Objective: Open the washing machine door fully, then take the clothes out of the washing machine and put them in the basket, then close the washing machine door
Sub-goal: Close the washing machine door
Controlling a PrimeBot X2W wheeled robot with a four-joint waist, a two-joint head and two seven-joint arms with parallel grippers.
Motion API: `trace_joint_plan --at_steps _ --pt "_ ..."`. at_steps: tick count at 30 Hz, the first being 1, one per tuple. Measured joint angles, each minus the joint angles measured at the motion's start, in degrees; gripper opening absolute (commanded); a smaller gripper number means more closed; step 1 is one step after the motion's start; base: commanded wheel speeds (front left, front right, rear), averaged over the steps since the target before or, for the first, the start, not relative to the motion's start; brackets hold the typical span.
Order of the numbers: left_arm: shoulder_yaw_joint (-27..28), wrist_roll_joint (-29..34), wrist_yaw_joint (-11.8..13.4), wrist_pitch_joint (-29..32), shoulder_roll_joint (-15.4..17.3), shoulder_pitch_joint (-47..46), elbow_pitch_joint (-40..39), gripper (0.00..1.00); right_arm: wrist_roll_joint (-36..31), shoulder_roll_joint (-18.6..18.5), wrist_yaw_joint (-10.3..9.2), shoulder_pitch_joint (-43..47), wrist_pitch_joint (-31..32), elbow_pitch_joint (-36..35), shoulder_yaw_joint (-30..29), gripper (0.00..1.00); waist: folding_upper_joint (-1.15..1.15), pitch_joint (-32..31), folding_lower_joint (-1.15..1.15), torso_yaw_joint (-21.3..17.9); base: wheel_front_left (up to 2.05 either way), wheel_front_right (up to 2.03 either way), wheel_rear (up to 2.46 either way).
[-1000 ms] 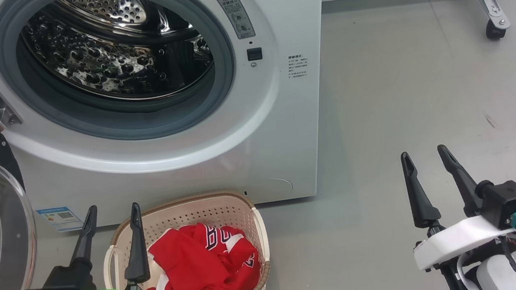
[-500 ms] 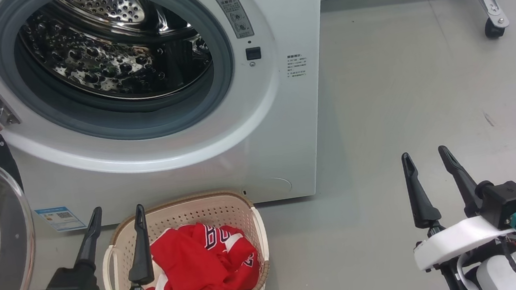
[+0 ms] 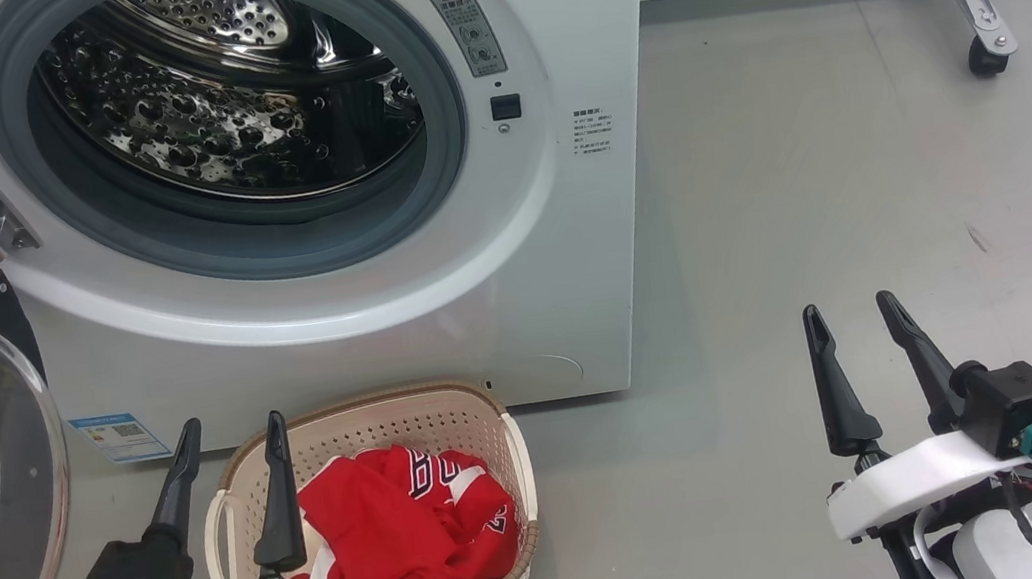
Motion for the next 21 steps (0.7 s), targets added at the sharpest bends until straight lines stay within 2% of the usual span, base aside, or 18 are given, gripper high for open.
trace_joint_plan --at_steps 21 --pt "-0.38 -0.75 -0.03 0.0 0.0 0.05 -0.58 1.0 -0.34 0.0 0.0 -0.01 0.0 0.02 0.16 1.0 0.0 0.25 0.0 -0.15 0.0 0.0 0.0"
